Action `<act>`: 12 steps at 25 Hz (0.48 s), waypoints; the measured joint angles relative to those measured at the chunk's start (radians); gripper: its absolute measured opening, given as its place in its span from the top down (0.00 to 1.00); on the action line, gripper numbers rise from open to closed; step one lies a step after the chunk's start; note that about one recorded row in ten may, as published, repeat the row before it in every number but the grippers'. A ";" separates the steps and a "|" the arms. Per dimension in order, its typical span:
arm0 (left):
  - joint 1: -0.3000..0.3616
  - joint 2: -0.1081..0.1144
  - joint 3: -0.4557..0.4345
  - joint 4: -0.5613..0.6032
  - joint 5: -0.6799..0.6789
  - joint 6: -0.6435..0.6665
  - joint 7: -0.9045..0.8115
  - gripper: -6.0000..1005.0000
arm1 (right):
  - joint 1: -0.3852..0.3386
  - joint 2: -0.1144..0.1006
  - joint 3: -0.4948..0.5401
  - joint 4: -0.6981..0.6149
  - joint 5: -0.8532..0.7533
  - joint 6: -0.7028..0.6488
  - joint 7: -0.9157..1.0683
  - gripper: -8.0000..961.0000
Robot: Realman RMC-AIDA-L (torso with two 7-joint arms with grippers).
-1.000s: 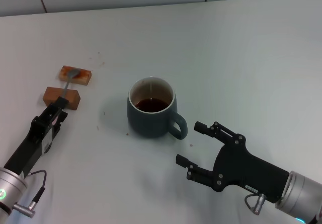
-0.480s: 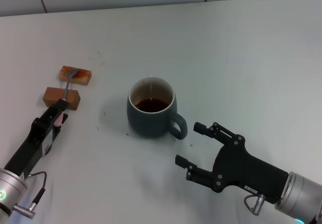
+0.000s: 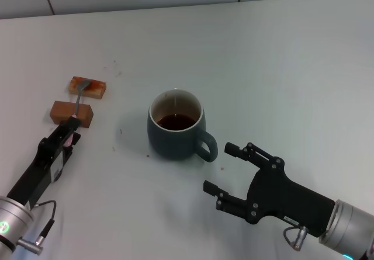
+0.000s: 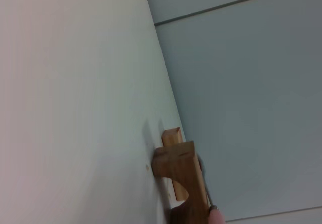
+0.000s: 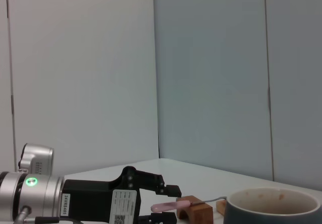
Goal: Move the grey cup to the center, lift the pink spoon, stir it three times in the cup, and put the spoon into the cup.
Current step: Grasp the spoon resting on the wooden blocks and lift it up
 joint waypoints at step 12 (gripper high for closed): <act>-0.005 0.000 -0.009 -0.002 -0.001 -0.013 -0.001 0.59 | 0.004 -0.001 0.000 0.000 0.000 0.000 0.000 0.16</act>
